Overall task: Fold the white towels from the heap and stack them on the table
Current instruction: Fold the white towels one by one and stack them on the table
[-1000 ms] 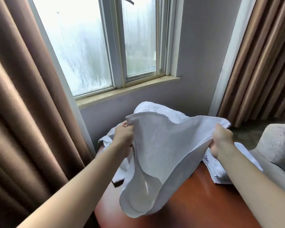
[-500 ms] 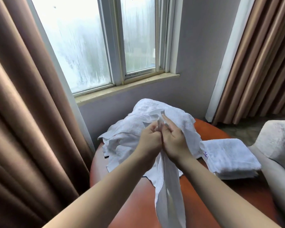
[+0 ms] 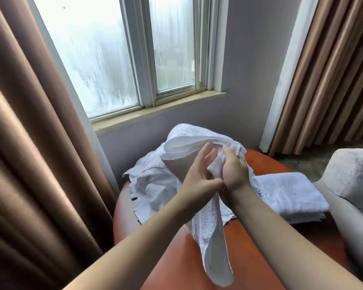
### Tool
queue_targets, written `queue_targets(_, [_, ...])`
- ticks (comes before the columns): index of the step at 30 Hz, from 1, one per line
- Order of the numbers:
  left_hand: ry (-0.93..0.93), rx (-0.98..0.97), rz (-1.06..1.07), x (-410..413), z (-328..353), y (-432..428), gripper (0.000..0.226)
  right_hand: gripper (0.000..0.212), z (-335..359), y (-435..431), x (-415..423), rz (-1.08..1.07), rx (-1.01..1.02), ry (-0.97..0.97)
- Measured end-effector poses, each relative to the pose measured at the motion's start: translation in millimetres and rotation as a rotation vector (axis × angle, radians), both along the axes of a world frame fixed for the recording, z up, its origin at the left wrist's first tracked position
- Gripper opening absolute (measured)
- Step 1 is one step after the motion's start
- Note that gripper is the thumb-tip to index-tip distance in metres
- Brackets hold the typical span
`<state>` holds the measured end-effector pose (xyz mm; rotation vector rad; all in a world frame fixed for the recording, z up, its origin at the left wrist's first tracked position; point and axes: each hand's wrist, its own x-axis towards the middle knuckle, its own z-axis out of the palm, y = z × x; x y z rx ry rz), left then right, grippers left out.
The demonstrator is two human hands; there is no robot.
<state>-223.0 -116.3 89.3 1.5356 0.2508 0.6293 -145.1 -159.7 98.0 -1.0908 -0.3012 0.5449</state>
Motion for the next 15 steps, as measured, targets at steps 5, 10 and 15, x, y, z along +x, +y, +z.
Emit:
queue_targets(5, [-0.087, -0.041, 0.178, 2, -13, -4, 0.037, 0.040, 3, -3, -5, 0.125, 0.155, 0.071])
queue_targets(10, [-0.092, -0.186, 0.157, 6, -10, -9, 0.038, 0.013, -2, -10, -7, 0.190, 0.093, -0.161])
queue_targets(15, [-0.036, -0.417, 0.273, 12, -2, -8, 0.029, 0.031, -9, -1, 1, 0.052, -0.112, -0.119])
